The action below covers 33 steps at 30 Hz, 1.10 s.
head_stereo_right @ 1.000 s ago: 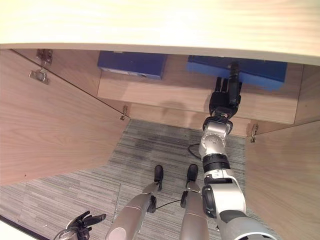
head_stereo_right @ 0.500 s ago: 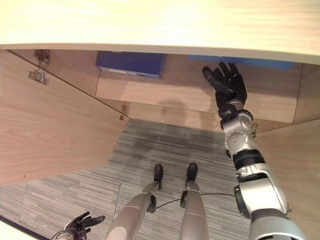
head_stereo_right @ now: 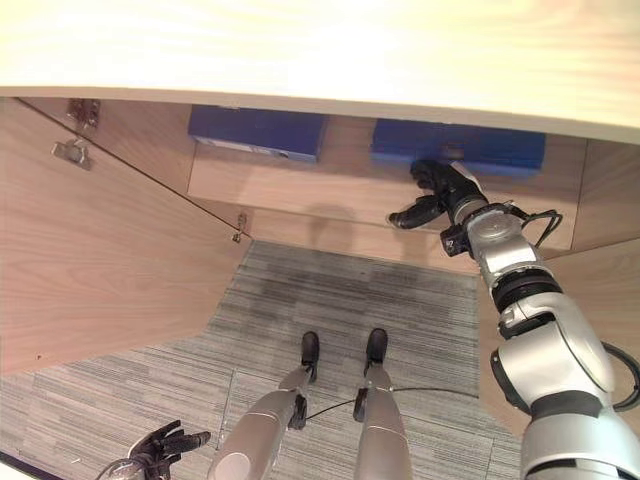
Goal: Put the empty folder in the office cabinet
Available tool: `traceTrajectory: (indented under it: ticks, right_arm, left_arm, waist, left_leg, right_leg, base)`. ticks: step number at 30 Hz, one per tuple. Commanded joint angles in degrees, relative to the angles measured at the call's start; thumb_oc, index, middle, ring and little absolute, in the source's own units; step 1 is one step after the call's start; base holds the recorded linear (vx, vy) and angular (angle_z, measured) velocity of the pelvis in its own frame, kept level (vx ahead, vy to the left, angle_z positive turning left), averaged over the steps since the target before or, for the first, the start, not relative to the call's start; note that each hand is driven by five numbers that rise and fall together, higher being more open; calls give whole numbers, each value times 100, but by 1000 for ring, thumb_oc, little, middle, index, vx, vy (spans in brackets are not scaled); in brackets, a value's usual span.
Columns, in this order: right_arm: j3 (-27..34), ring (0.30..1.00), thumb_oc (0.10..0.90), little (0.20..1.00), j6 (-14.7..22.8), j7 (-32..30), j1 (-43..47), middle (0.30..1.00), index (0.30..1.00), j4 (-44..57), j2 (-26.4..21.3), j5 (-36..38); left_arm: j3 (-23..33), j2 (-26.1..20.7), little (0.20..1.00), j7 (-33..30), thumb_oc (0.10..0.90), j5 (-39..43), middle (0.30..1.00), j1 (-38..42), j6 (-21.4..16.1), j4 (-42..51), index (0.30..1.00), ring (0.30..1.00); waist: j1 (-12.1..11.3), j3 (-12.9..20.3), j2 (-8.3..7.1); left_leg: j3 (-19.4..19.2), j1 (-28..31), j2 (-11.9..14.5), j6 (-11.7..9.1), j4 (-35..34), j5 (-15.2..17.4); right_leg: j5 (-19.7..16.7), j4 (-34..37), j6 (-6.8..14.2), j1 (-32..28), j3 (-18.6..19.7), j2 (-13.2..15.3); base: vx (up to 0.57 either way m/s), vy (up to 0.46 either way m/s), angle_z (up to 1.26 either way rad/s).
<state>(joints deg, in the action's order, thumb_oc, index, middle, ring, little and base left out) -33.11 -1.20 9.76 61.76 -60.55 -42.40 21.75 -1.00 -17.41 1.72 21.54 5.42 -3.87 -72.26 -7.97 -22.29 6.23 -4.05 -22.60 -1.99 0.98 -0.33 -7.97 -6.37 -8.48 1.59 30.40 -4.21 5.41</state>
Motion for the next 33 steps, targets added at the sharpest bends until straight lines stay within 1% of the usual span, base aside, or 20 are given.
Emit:
traceTrajectory:
  ticks: [1,4,7,10,11,12,16,17,20,23,25,26,28,33]
  right_arm:
    - [-762,900,800,900,-345,336,-152,900,900,-543,-33,-849]
    - [-802,900,800,900,-343,300,-100,900,900,-554,-32,-983]
    - [-731,900,800,900,-269,-74,220,900,900,-829,98,-1134]
    - [-995,900,800,900,-271,-258,498,900,900,-1006,208,-1852]
    - [-1248,900,800,900,-303,-258,584,900,900,-1051,247,-2413]
    - [-1248,900,800,900,-303,-258,584,900,900,-1051,247,-2413]
    - [-1266,900,800,900,-344,-52,172,900,900,-983,408,-2578]
    - [-1346,900,800,900,-356,28,28,900,900,-972,482,-2816]
    - [-1385,900,800,900,-330,50,-114,900,900,-982,579,-3087]
    - [-1528,900,800,900,-313,-67,-268,900,900,-895,711,-3738]
    - [-1530,900,800,900,-280,-63,-455,900,900,-899,818,-3974]
    - [-1529,900,800,900,-280,-64,-456,900,900,-899,818,-3975]
    - [-1518,900,800,900,-294,206,-887,900,900,-821,1045,-4066]
    - [-1356,900,800,900,-295,302,-1576,900,900,-918,1558,-4101]
  left_arm:
    - [-228,-773,900,-58,800,-248,900,-516,32,-294,900,900]
    - [-244,-808,900,-53,800,-280,900,-498,40,-311,900,900]
    - [-282,-795,900,-77,800,-236,900,-440,36,-349,900,900]
    - [-317,-777,900,-133,800,-202,900,-388,28,-345,900,900]
    - [-332,-763,900,-178,800,-165,900,-352,25,-326,900,900]
    - [-332,-763,900,-178,800,-165,900,-352,25,-326,900,900]
    - [-424,-723,900,-157,800,-296,900,-287,18,-300,900,900]
    - [-441,-717,900,-146,800,-349,900,-273,17,-299,900,900]
    - [-453,-667,900,-140,800,-345,900,-247,10,-293,900,900]
    - [-496,-564,900,-172,800,-362,900,-192,0,-285,900,900]
    - [-535,-481,900,-190,800,-431,900,-165,-2,-313,900,900]
    - [-535,-481,900,-190,800,-431,900,-166,-3,-313,900,900]
    - [-610,-431,900,-134,800,-686,900,-89,50,-422,900,900]
    - [-673,-262,900,-71,800,-895,900,13,124,-558,900,900]
  waist:
    - [-82,230,-46]
    - [-83,219,-40]
    - [-101,204,-44]
    - [-124,207,-49]
    - [-129,210,-40]
    - [-129,209,-40]
    - [-143,303,-10]
    - [-135,370,-6]
    - [-130,464,-20]
    - [-87,578,-64]
    - [-69,692,-99]
    - [-67,688,-97]
    - [-14,873,-183]
    - [74,1141,-298]
  left_leg:
    - [353,-95,127,-381,-132,372]
    - [353,-88,122,-379,-152,360]
    - [334,-64,113,-370,-218,326]
    - [330,-48,107,-368,-253,312]
    - [339,-29,102,-374,-277,294]
    - [340,-28,102,-374,-277,294]
    - [385,111,86,-396,-437,223]
    - [397,150,72,-412,-467,224]
    - [415,222,44,-425,-467,246]
    - [422,405,13,-426,-467,282]
    - [424,497,1,-422,-467,299]
    - [426,503,1,-422,-467,300]
    - [449,726,-8,-422,-467,338]
    - [488,1138,25,-398,-467,406]
  right_leg:
    - [541,-180,386,-147,68,328]
    - [537,-166,386,-152,68,324]
    - [489,-95,391,-180,70,320]
    - [462,-40,394,-201,75,312]
    - [448,-10,400,-237,60,315]
    - [448,-10,400,-238,59,315]
    - [403,143,419,-404,23,351]
    - [378,224,433,-482,2,378]
    - [330,334,448,-619,-25,415]
    - [316,466,461,-900,-78,442]
    - [294,568,477,-1052,-98,436]
    - [293,574,477,-1061,-101,436]
    - [294,718,491,-1389,-204,417]
    - [328,844,496,-1889,-345,374]
  base:
    - [0,0,0]
    - [0,0,0]
    - [-22,5,-1]
    - [-16,5,-3]
    - [0,0,0]
    - [0,0,0]
    - [1,12,5]
    - [0,0,0]
    - [0,5,2]
    - [16,21,7]
    - [5,6,2]
    - [30,-8,4]
    - [42,-22,7]
    - [27,-19,3]
